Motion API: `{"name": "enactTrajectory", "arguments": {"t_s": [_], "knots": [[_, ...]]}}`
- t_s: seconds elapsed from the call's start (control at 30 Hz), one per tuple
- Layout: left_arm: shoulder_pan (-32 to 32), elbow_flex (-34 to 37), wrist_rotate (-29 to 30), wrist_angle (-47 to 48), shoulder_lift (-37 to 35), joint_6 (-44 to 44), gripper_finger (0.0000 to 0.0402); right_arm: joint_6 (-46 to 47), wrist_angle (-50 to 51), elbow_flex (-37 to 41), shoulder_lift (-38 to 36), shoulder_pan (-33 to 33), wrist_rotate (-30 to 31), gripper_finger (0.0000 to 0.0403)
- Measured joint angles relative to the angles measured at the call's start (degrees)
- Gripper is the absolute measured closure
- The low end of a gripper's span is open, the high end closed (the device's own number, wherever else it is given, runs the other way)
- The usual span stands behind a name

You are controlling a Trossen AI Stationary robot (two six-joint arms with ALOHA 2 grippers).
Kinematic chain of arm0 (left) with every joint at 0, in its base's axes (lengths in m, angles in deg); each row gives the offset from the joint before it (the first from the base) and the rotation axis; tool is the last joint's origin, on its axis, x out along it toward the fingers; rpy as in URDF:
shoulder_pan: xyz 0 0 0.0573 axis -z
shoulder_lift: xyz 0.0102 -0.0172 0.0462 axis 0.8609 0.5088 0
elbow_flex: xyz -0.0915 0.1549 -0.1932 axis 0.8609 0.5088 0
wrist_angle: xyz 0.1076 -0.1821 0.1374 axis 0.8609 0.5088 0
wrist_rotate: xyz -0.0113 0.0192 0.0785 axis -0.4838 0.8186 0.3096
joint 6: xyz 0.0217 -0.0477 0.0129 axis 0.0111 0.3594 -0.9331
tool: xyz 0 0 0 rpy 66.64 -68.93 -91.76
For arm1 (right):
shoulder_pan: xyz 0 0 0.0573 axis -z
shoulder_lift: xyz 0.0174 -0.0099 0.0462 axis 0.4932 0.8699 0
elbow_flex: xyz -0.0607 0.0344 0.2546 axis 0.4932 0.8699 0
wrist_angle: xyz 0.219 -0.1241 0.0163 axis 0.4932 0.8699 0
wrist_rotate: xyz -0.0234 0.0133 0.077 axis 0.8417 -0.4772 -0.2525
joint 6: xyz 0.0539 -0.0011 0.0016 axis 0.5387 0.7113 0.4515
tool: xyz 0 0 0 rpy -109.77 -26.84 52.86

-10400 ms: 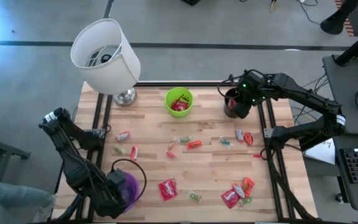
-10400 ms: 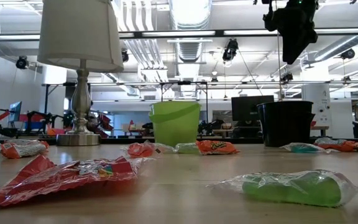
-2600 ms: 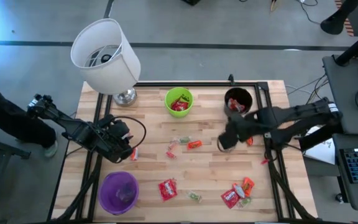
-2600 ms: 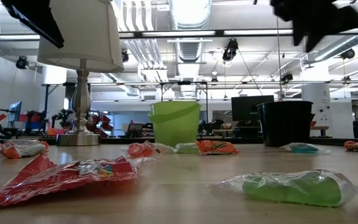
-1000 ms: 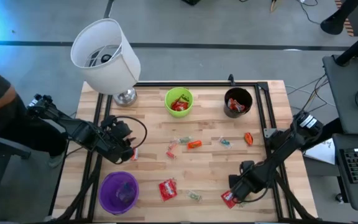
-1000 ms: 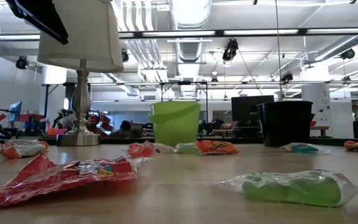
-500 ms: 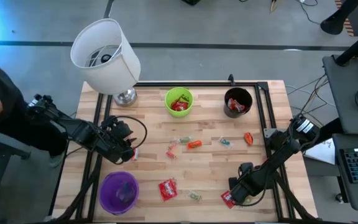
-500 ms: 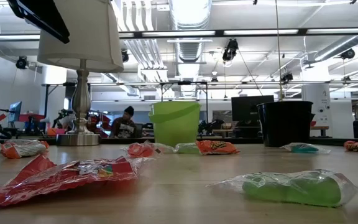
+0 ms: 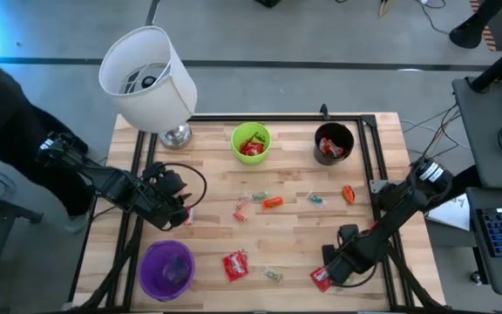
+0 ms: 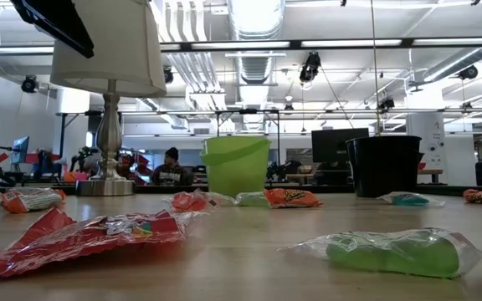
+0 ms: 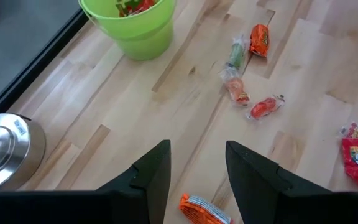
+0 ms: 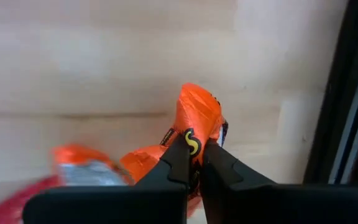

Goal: Sort candy
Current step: Put the orange candy into the black bucket

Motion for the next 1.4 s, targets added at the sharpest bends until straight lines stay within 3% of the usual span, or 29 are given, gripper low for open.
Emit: {"name": "enactTrajectory", "arguments": {"t_s": [0.37,0.7,1.07,1.4], "knots": [[-0.09,0.0,0.57,-0.65,0.0,0.17,0.0265,-1.89,14.16,-2.97,-9.98,3.86,15.11,0.0393],[-0.92,0.0,0.63,-2.65,0.0,0.47,0.0265,-11.16,20.82,-2.9,-20.67,12.24,28.86,0.0394],[-1.26,0.0,0.63,-4.44,0.0,0.47,0.0265,-30.79,21.96,-2.75,-29.1,28.54,39.76,0.0394],[-1.36,0.0,0.66,-4.93,0.0,0.47,0.0265,-53.1,21.07,-2.75,-32.47,47.01,41.03,0.0394]]}}
